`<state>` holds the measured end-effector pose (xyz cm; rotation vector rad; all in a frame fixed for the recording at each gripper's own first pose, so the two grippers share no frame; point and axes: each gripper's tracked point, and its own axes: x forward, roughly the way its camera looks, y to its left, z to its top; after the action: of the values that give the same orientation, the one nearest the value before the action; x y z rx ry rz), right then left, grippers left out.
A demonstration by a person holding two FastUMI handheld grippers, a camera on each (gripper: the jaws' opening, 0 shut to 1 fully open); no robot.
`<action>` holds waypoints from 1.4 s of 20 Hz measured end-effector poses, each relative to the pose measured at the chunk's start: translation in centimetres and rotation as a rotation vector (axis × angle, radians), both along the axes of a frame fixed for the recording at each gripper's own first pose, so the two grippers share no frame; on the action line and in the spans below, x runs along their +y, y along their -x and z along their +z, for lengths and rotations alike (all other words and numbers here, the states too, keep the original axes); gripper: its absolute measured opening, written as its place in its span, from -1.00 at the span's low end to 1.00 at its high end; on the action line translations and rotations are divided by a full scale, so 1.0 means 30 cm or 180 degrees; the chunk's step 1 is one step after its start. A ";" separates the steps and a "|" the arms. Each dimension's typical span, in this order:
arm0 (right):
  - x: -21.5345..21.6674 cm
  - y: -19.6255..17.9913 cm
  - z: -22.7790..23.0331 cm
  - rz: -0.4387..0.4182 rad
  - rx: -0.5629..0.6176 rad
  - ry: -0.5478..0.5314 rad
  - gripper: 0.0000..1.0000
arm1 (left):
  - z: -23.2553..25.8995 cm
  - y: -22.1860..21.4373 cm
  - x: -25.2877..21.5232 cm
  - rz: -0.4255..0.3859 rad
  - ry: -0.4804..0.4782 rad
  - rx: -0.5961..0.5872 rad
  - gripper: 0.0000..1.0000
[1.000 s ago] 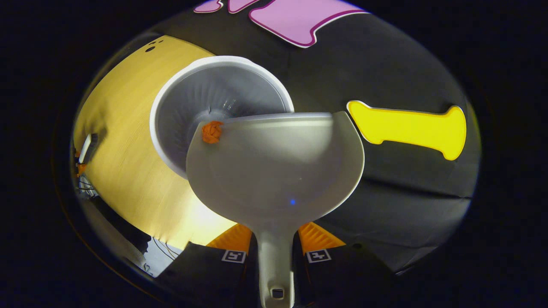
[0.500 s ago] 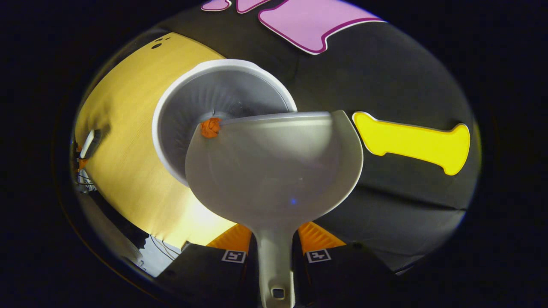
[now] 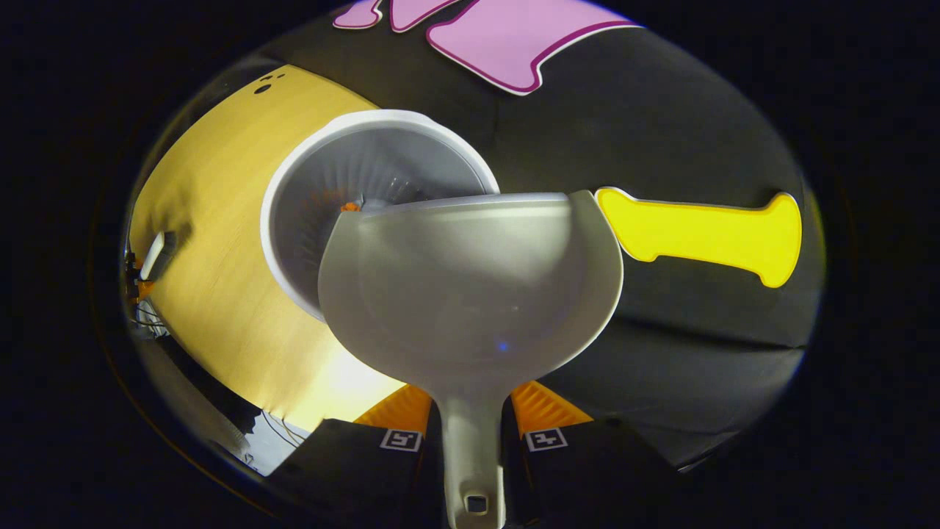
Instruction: Pick up the small broom and dustpan from the desktop, sweep the trash into the dustpan with the broom, and then empty the trash into the garbage bin.
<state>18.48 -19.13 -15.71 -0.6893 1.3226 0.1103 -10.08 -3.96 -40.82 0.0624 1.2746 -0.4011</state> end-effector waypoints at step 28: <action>0.733 0.876 -0.281 -0.0169 -0.0140 -0.1915 -0.28 | -0.012 -0.065 0.079 0.0207 -0.0249 -0.0077 -0.53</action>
<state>-7.80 2.84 -24.15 -0.1442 1.1799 0.4281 -8.12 -1.58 -41.17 0.0916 1.2648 -0.2938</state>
